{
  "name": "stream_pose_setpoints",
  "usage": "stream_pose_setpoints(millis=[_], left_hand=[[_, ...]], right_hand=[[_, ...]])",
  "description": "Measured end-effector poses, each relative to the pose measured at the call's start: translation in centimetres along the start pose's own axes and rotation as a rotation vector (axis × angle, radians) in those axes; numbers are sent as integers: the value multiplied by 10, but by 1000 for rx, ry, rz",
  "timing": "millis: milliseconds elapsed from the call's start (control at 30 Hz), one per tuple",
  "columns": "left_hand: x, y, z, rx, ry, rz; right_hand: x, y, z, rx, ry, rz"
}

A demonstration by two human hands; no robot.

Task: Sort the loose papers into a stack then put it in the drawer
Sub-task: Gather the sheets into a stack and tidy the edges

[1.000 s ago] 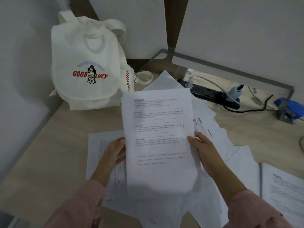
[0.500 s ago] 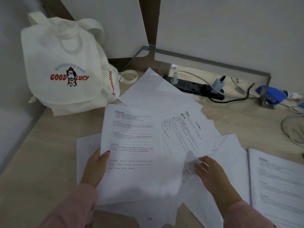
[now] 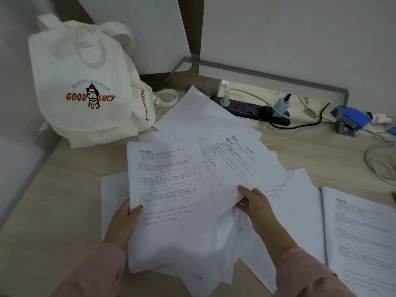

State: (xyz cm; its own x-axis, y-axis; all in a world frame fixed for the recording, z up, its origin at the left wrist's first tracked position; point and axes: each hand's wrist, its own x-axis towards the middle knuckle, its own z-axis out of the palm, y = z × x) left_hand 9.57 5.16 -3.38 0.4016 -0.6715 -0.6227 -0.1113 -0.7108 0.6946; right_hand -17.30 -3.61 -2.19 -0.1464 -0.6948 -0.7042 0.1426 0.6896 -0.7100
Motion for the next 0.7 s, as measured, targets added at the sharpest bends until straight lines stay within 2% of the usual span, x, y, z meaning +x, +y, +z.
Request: stream_pose_setpoints(millis=[133, 200, 333, 400, 467, 600, 700], left_hand=[[-6, 2, 1, -86, -28, 8], [-9, 2, 2, -104, -41, 8], [-13, 5, 7, -111, -49, 3], [-14, 5, 9, -91, -70, 6], [-13, 4, 11, -77, -92, -4], [-14, 5, 13, -139, -128, -23], [-22, -4, 12, -213, -112, -64]], right_hand=[[-13, -22, -1, -281, 171, -310], [-26, -41, -5, -369, 201, -452], [-62, -88, -4, -373, 101, -700], [-79, -105, -5, -346, -11, -777], [-90, -118, -7, -225, -118, -751], [-87, -120, -19, 44, -302, -507], [-65, -92, -19, -82, -339, -316]])
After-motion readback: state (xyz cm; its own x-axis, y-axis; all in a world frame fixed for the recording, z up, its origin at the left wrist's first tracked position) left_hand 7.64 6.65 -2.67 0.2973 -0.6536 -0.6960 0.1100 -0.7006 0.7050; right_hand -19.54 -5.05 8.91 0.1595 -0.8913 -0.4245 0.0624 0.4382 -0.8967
